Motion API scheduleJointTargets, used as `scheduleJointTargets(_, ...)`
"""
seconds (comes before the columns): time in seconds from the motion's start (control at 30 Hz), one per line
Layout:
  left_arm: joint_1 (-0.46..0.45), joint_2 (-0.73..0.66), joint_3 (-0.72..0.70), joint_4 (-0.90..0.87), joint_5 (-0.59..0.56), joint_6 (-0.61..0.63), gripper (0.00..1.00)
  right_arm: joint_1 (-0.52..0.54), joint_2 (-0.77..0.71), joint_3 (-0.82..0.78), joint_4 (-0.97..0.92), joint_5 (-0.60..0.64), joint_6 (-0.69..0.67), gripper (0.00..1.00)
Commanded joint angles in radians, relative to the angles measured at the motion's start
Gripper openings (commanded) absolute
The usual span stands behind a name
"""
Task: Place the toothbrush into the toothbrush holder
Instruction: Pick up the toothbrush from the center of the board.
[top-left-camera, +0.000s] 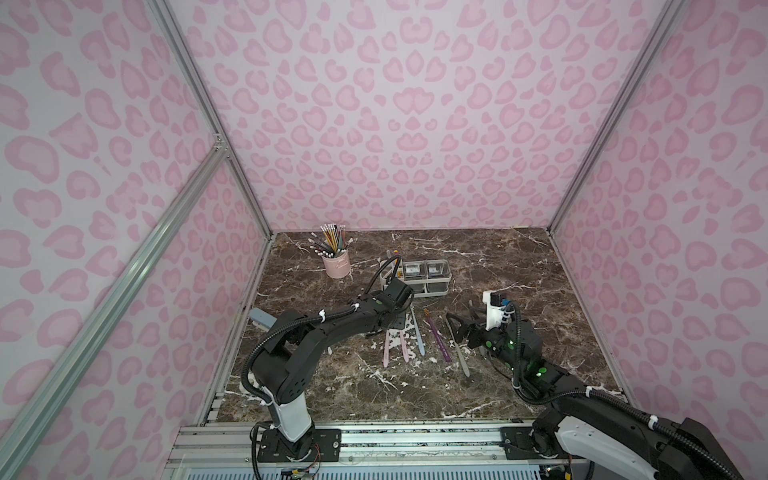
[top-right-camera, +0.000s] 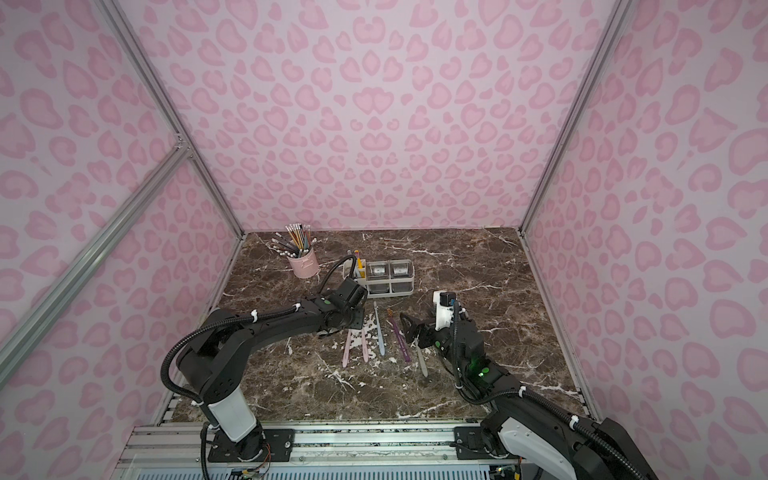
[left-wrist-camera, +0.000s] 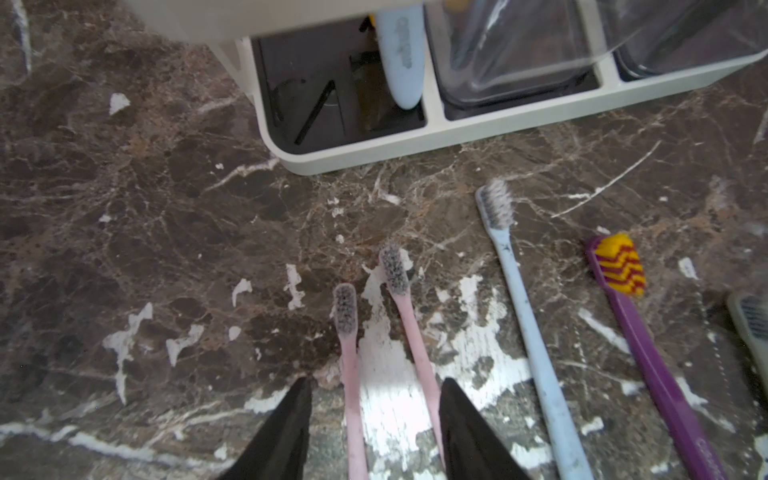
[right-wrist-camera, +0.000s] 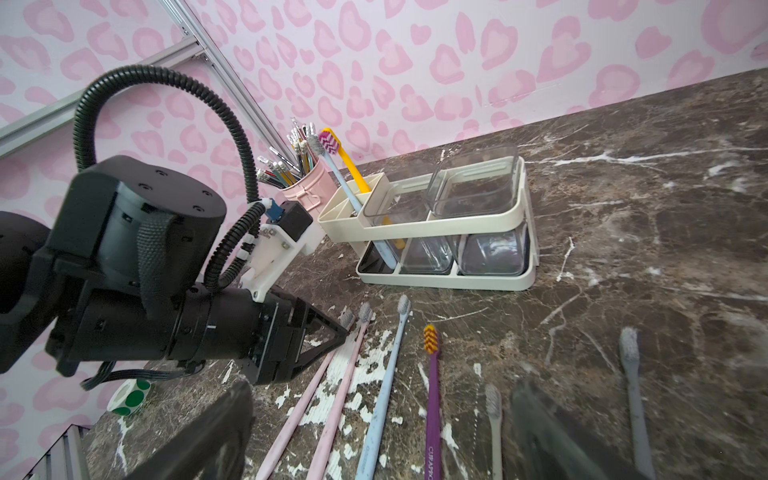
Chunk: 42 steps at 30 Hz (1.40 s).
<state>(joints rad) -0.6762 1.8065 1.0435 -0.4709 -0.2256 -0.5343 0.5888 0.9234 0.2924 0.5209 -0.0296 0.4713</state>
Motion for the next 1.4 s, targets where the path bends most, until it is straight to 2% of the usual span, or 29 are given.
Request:
scheduleJointTargets(0.0,0.006,0.015,0.016,0.025,-0.027,-0.018,0.52,0.001,-0.003,0.000,0.034,-0.010,0.007,0.98)
scheduleJointTargets(0.67,0.028,0.083,0.060,0.005,-0.093,-0.044,0.41,0.001,-0.006,-0.005,0.044,-0.033,0.009,0.98)
scheduleJointTargets(0.83,0.033,0.112,0.070,0.003,-0.077,-0.046,0.32,0.000,-0.005,-0.004,0.047,-0.038,0.009,0.98)
scheduleJointTargets(1.23,0.036,0.143,0.090,-0.005,-0.083,-0.049,0.35,0.001,-0.010,-0.009,0.052,-0.043,0.013,0.98)
scheduleJointTargets(1.37,0.036,0.149,0.088,-0.003,-0.082,-0.053,0.32,0.001,-0.011,-0.009,0.053,-0.043,0.012,0.98)
